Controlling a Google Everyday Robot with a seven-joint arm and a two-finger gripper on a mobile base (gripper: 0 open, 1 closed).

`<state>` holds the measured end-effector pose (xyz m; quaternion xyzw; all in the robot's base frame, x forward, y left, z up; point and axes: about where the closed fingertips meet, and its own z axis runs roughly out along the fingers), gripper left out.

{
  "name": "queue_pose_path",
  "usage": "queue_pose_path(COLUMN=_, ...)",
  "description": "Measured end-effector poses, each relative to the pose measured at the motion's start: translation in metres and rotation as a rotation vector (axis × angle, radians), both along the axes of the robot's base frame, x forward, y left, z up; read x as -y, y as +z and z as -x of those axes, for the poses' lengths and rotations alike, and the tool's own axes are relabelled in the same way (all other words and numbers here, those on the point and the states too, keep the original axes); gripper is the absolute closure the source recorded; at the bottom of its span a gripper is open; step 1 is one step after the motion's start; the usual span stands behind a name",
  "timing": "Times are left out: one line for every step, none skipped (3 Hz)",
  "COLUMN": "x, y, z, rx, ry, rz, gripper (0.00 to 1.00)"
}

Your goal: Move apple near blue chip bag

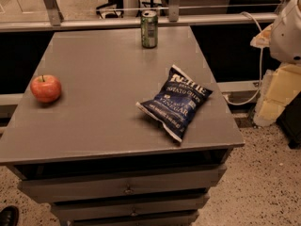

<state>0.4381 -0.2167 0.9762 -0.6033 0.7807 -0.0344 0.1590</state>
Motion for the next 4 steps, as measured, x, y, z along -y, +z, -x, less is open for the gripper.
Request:
queue_pose_path(x=0.000, y=0.000, z=0.000, rx=0.000, ry=0.000, rz=0.000, gripper=0.00)
queue_pose_path(x=-0.012, y=-0.002, z=-0.005, rx=0.006, ry=0.015, rz=-0.020, gripper=0.00)
queue_pose_path(x=-0.145, y=-0.016, z=-0.057, rx=0.057, ry=0.184, rz=-0.254, gripper=0.00)
queue_pose_path(x=-0.245, y=-0.022, z=-0.091, rx=0.074, ry=0.291, rz=-0.451, gripper=0.00)
